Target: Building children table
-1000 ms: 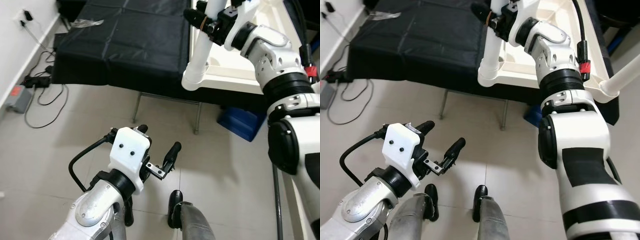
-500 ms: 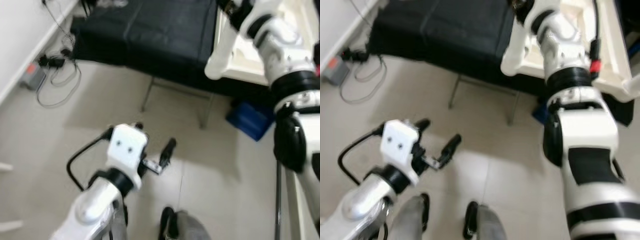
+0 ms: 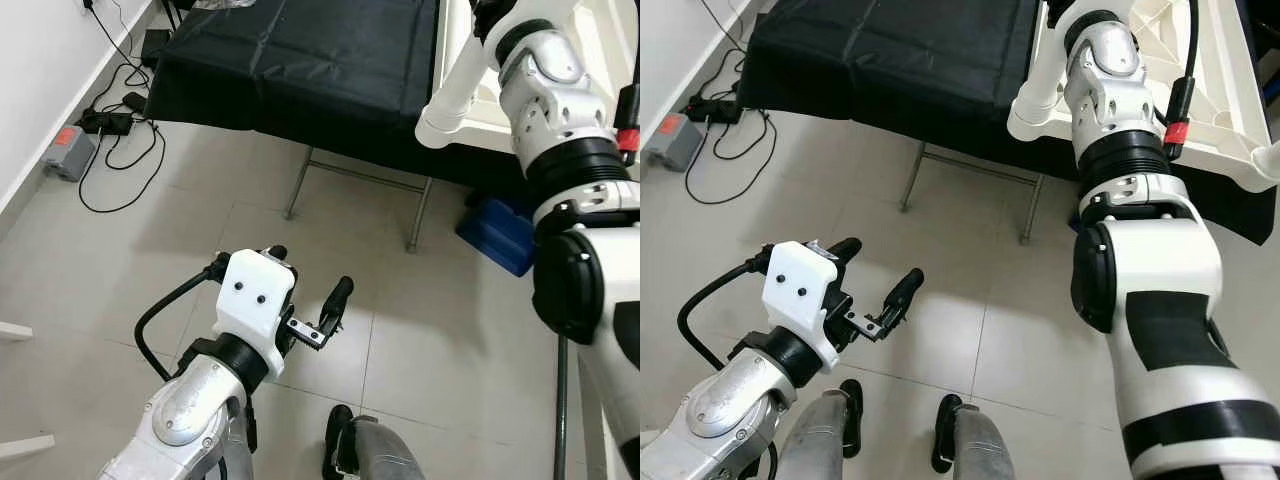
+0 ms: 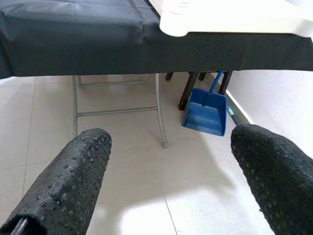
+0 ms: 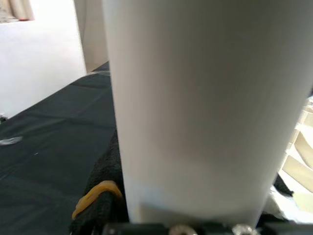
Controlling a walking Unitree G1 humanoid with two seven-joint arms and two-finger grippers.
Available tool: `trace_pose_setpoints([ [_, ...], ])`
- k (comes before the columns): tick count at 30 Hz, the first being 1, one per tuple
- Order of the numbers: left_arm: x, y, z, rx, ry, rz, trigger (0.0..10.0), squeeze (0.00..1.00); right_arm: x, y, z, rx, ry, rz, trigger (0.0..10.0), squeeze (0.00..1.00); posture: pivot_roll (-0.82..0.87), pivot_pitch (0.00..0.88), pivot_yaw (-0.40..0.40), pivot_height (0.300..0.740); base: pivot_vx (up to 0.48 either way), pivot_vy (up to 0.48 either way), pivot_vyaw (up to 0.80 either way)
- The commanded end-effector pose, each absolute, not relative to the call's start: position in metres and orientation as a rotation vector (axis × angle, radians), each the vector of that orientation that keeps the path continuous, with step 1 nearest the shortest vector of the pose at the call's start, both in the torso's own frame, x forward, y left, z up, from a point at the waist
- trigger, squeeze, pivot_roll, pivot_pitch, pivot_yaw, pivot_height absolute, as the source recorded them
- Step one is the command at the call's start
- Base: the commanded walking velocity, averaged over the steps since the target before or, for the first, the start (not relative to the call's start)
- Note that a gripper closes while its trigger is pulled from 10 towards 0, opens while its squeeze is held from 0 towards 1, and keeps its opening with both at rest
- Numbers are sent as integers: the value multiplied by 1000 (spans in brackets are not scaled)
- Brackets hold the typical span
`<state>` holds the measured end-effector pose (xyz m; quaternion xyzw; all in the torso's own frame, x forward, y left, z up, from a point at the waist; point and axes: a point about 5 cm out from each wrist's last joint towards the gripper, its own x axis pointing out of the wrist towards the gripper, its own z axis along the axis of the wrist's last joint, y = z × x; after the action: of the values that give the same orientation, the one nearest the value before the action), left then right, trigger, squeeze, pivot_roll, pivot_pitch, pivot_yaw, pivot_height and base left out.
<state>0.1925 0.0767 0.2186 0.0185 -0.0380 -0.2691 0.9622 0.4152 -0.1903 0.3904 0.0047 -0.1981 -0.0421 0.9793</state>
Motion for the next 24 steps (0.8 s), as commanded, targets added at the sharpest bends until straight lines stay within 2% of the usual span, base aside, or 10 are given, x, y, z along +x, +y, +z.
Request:
trace_pose_setpoints([
  [1,190,76,216,33,-63,-564,10000,0,425,-201,330,-23,-178,-192,0,0,176,436,-73,740,0,0,0],
  [10,190,76,216,33,-63,-561,10000,0,425,-198,324,-22,-157,-306,0,0,177,422,-79,740,0,0,0],
  [19,190,75,215,33,-65,-562,10000,0,423,-201,314,69,-114,-476,0,0,172,402,-87,740,0,0,0],
  [21,190,75,215,35,-69,-563,10000,0,422,-201,311,119,-101,-531,7373,0,173,395,-91,740,0,0,0],
  [22,190,75,215,35,-70,-563,10000,0,422,-200,310,133,-94,-548,7373,0,173,395,-91,740,0,0,0],
  [23,189,74,215,35,-70,-564,10000,0,422,-200,309,154,-91,-561,10000,0,176,392,-94,740,0,0,0],
  [24,189,74,215,35,-70,-564,10000,0,422,-200,309,154,-91,-561,10000,0,176,392,-94,740,0,0,0],
])
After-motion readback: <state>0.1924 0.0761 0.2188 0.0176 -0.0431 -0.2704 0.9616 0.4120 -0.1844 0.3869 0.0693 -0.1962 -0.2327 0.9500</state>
